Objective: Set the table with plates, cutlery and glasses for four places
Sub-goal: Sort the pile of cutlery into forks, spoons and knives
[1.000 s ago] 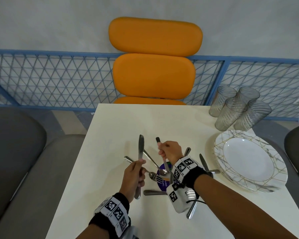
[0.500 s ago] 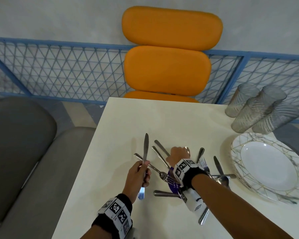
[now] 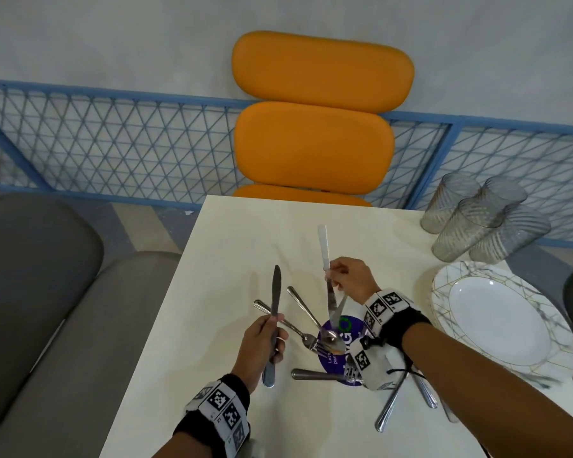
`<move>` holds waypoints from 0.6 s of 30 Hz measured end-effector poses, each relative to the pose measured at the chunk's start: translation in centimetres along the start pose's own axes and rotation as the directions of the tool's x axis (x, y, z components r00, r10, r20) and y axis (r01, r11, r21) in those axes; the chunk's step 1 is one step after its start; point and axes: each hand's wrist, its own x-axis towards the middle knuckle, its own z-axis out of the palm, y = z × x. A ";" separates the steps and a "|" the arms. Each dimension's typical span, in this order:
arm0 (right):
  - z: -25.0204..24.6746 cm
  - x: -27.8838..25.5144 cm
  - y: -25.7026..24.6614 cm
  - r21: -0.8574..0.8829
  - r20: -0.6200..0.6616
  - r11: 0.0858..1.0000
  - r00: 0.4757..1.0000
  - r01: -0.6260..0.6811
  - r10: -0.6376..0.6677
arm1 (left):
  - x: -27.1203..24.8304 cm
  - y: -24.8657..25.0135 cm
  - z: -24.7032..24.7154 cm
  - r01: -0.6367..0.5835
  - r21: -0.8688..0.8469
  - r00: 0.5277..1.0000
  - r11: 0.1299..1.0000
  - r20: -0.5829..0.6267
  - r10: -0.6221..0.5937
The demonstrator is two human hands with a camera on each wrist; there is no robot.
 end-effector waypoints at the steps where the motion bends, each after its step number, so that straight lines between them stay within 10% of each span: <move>1: -0.5 -0.4 -0.1 0.095 -0.011 0.995 1.000 0.006 -0.005 | -0.1 0.1 0.2 0.003 -0.012 1.000 1.000 0.019 -0.003; 11: -3.1 -6.8 -0.4 0.532 -0.148 0.838 0.988 0.122 -0.050 | -2.5 0.7 1.8 -0.044 0.034 0.989 0.998 0.145 0.039; 18: -2.5 -11.4 -1.4 0.343 -0.279 0.882 0.932 0.322 -0.232 | -4.2 0.9 2.8 0.020 0.000 0.974 1.000 0.226 -0.020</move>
